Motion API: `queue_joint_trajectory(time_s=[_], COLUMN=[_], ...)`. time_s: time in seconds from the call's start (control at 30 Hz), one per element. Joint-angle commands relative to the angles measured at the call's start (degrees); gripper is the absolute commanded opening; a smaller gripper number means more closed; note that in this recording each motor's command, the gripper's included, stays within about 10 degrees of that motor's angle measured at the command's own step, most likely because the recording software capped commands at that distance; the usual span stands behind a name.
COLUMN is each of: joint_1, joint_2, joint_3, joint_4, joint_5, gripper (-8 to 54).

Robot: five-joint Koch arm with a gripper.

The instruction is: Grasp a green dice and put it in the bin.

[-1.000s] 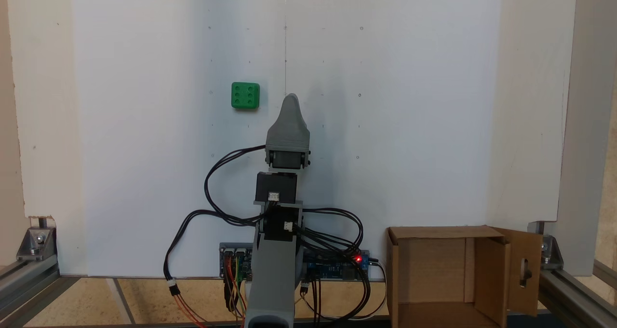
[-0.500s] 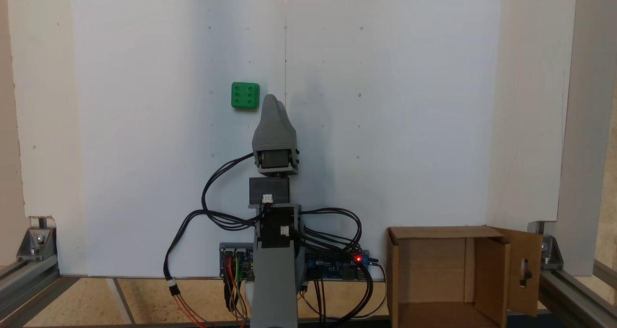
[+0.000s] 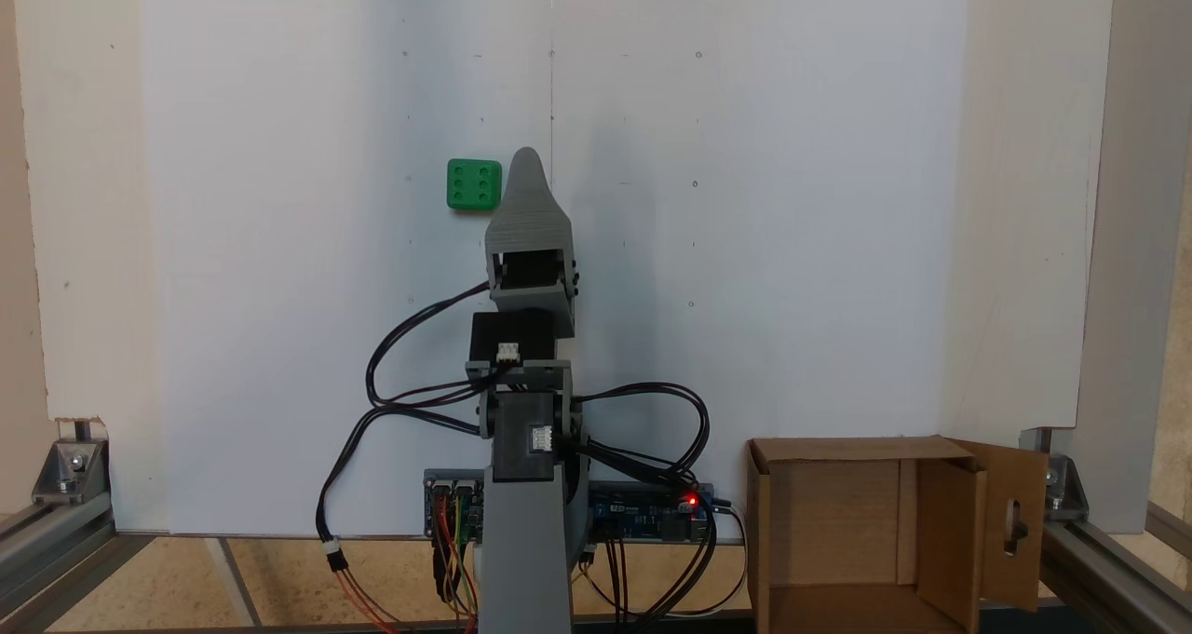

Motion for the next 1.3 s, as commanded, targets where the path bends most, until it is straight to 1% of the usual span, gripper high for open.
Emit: queue_joint_trajectory(time_s=[0.0, 0.27, 0.47, 0.6, 0.7, 0.87, 1.0, 1.17, 1.27], joint_1=[-0.7, -1.0, -3.0, -3.9, -3.8, -4.5, -5.6, -7.7, -9.8], joint_2=[5.6, 4.8, -0.8, -3.5, -4.7, -9.7, -10.5, -15.5, -17.6], joint_3=[-6.0, -17.8, -29.1, -35.6, -39.2, -45.7, -46.8, -49.0, -50.4], joint_4=[9.2, 36.7, 53.6, 61.4, 63.9, 67.7, 67.6, 67.6, 67.6], joint_5=[-1.7, 2.6, 6.9, 11.4, 15.5, 20.0, 21.4, 23.9, 27.4], gripper=[41.6, 41.7, 41.7, 43.5, 43.5, 43.5, 43.5, 43.4, 43.3])
